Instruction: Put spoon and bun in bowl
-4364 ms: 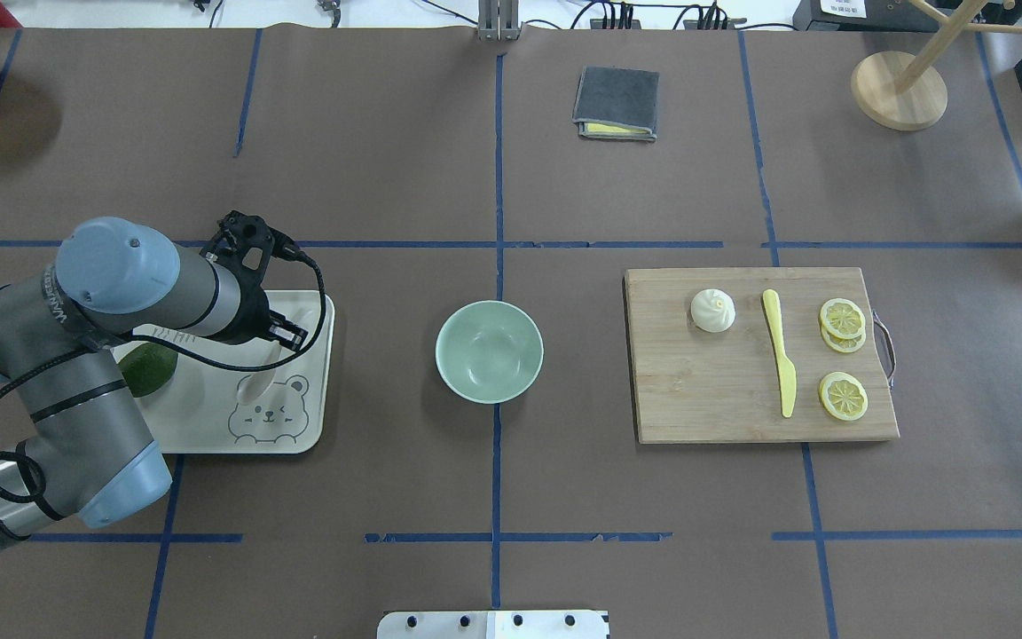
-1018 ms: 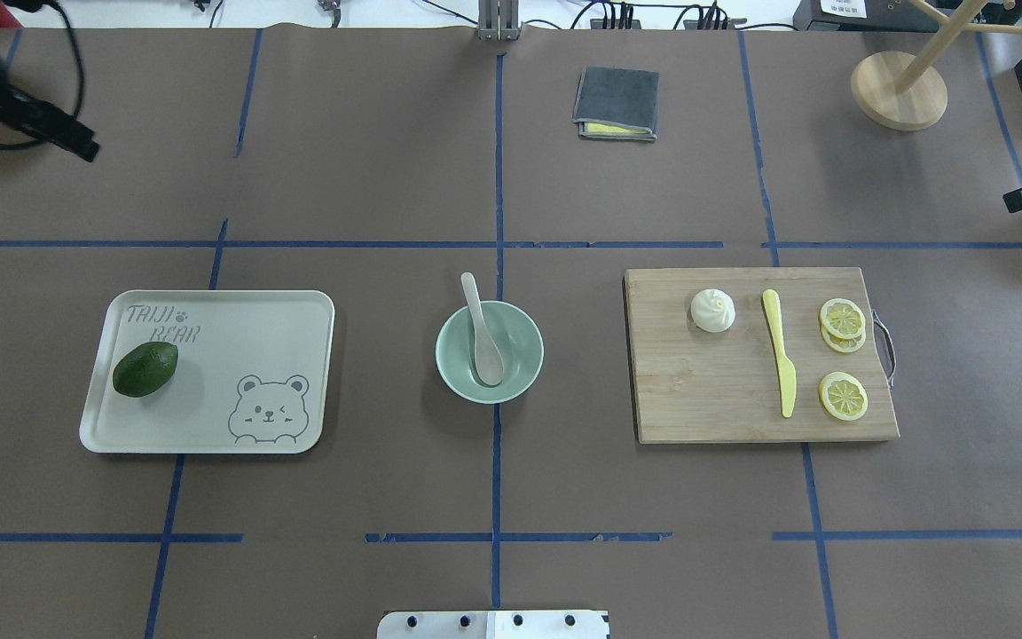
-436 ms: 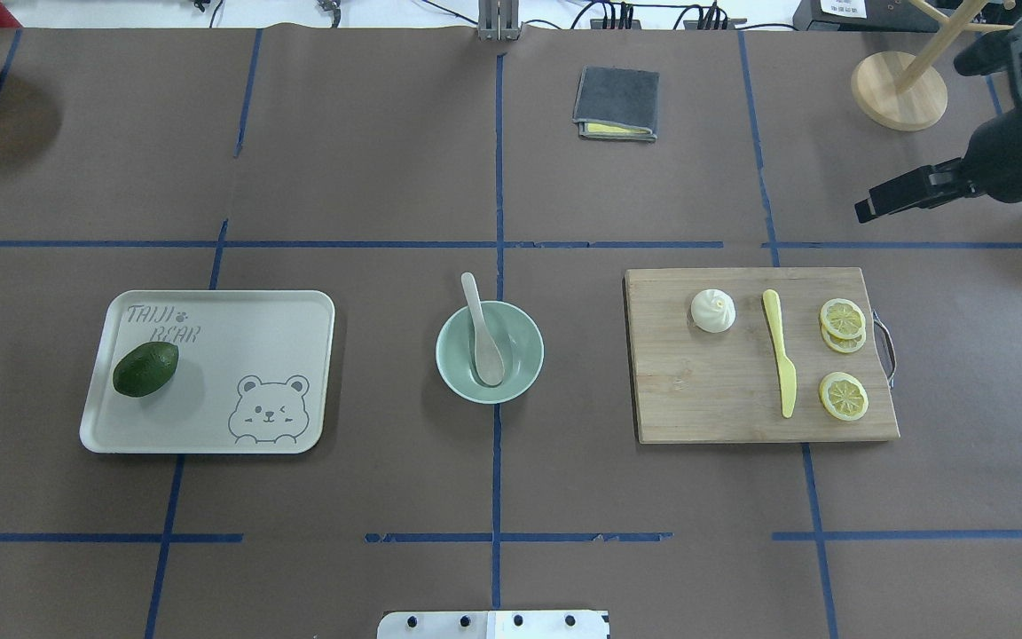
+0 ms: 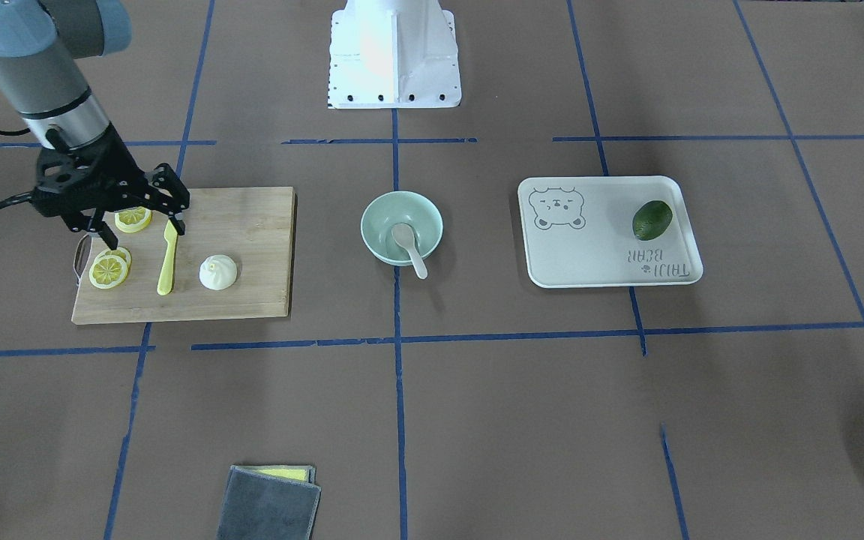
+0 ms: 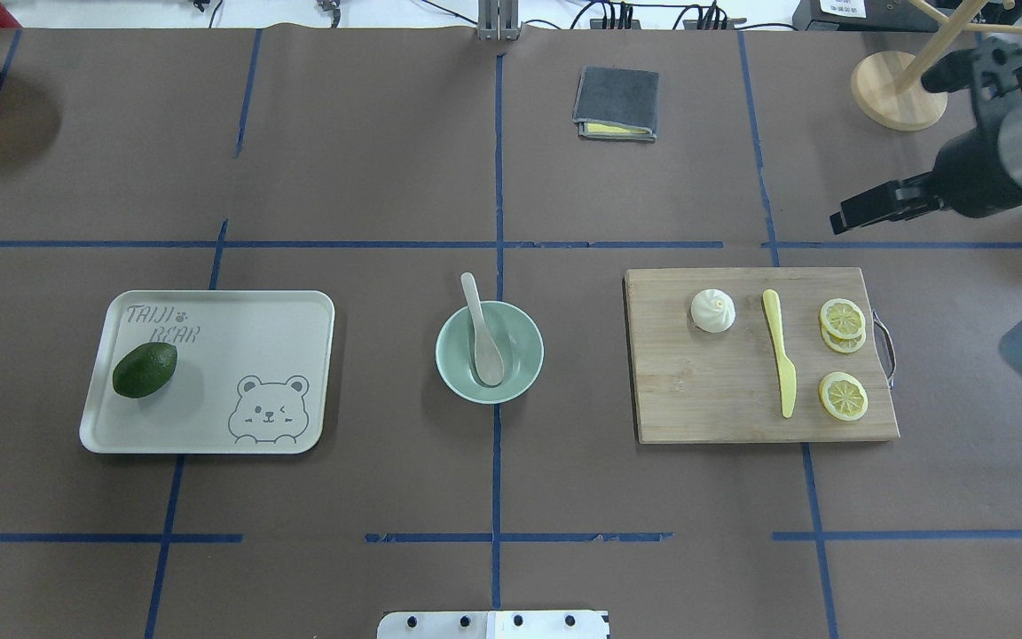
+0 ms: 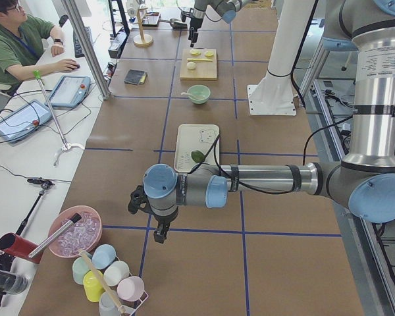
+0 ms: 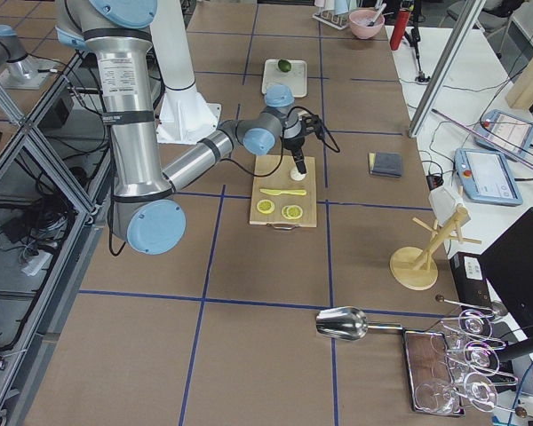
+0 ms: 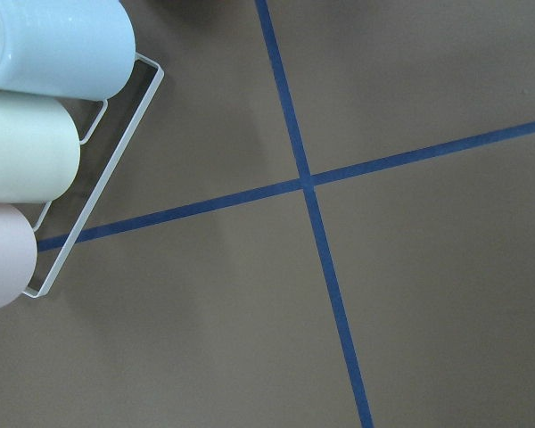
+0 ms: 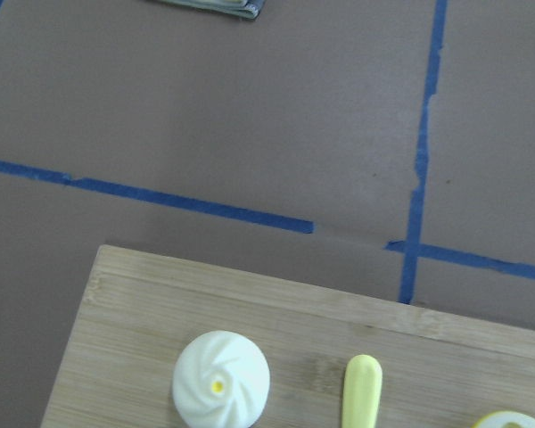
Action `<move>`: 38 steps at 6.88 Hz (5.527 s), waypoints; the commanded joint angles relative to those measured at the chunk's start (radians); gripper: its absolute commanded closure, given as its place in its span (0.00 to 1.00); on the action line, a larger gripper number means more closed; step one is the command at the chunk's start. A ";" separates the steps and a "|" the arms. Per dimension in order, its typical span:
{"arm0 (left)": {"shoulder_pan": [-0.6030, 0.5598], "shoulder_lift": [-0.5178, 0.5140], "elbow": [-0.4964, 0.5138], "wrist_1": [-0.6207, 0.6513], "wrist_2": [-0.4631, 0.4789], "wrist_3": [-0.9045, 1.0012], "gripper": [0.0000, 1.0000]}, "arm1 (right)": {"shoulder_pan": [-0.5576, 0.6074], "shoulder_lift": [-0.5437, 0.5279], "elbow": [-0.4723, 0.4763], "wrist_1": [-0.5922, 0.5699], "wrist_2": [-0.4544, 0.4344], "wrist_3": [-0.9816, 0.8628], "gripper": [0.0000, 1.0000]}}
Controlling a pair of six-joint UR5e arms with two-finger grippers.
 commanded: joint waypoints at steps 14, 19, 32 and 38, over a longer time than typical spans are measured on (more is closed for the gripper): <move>-0.001 0.007 -0.005 -0.001 -0.002 0.002 0.00 | -0.115 0.219 -0.099 -0.088 -0.119 0.126 1.00; -0.001 -0.001 -0.023 0.003 0.001 -0.002 0.00 | -0.331 0.627 -0.274 -0.334 -0.303 0.370 1.00; 0.001 0.033 -0.023 0.005 0.009 0.004 0.00 | 0.622 0.080 -0.269 -0.327 0.414 -0.939 0.00; 0.001 0.033 -0.026 0.002 0.001 0.005 0.00 | 0.751 -0.245 -0.341 -0.094 0.440 -0.995 0.00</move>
